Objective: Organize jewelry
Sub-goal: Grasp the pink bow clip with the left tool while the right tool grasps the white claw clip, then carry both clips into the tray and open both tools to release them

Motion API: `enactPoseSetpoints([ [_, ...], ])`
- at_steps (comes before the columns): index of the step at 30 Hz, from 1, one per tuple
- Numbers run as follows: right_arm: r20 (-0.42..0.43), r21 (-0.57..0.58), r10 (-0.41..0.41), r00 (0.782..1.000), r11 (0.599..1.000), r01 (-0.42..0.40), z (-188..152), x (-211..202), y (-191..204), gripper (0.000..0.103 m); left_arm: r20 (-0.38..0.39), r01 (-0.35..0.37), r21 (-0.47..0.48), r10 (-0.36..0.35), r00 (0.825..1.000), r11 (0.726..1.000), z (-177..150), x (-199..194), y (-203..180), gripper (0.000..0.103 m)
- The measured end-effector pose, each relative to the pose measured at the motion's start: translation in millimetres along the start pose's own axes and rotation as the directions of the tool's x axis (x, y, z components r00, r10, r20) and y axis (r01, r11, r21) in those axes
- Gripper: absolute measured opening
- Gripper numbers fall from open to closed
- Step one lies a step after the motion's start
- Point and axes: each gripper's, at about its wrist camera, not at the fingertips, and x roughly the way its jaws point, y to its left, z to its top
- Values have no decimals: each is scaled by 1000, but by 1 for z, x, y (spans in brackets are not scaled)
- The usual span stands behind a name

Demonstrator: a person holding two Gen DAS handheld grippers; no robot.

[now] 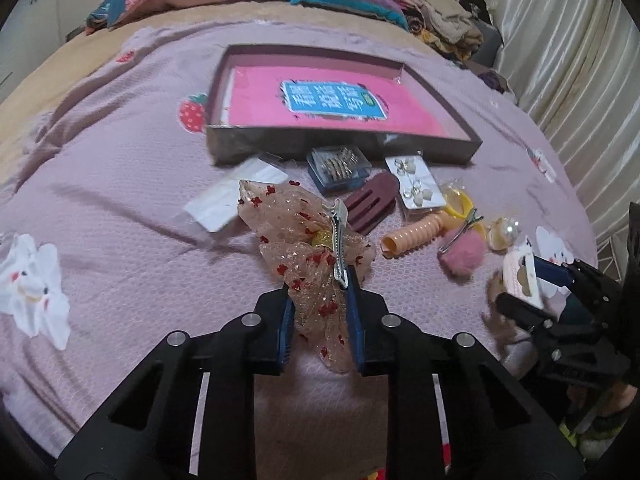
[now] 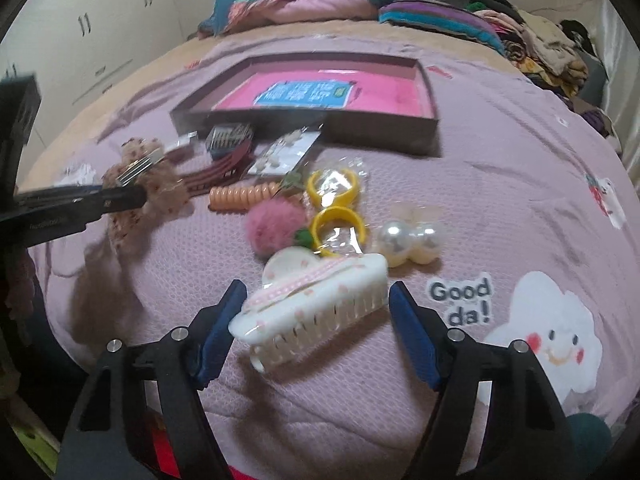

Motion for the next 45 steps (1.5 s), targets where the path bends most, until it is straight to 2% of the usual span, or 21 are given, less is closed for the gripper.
enactPoseSetpoints([
  [1, 7, 15, 4, 1000, 1000, -4, 0, -5, -4, 65, 8, 0, -7, 0, 1000, 1000, 0, -4, 2, 15],
  [2, 14, 24, 10, 1000, 1000, -10, 0, -9, -6, 42, 17, -3, -17, 4, 1000, 1000, 1, -9, 6, 15],
  [6, 30, 66, 15, 999, 998, -17, 0, -20, -20, 40, 62, -31, -41, 33, 998, 999, 7, -26, 17, 15],
  [8, 18, 56, -24, 1000, 998, 23, 0, -15, -24, 36, 71, -39, -57, 43, 997, 998, 11, -30, 23, 15],
  [11, -20, 57, -27, 999, 998, 28, -4, 0, -28, 31, 81, -44, -74, 50, 996, 996, 14, -32, 28, 15],
  [13, -55, 79, -22, 998, 996, 26, -10, 10, -31, 33, 78, -38, -76, 44, 996, 996, 14, -30, 27, 15],
  [16, -69, 111, -9, 998, 994, 17, -14, 11, -34, 39, 68, -28, -66, 32, 997, 997, 12, -27, 22, 15],
  [18, -80, 128, 0, 997, 992, 10, -18, 12, -35, 39, 63, -14, -62, 18, 998, 998, 12, -25, 20, 15],
  [19, -83, 109, -13, 996, 994, 22, -21, 12, -32, 39, 62, -11, -60, 15, 998, 998, 12, -24, 19, 15],
  [20, -82, 97, -22, 996, 995, 30, -22, 12, -29, 33, 62, -8, -57, 12, 998, 998, 12, -24, 17, 15],
  [22, -77, 75, -26, 997, 997, 31, -23, 10, -25, 32, 65, 0, -51, 4, 998, 999, 13, -24, 14, 15],
  [26, -50, 52, 4, 999, 999, -1, -21, 3, -19, 28, 83, 12, -36, -9, 996, 999, 20, -28, 8, 15],
  [30, 1, 54, 39, 999, 998, -39, -10, -14, -14, 26, 102, 21, -30, -18, 995, 999, 31, -29, 6, 15],
  [36, 43, 13, 20, 999, 1000, -21, 15, -16, -12, 26, 139, 32, -35, -27, 990, 999, 53, -29, 5, 15],
  [45, 145, 34, 27, 989, 999, -32, 68, -25, -28, 26, 197, 28, -36, -20, 980, 999, 92, -28, 10, 15],
])
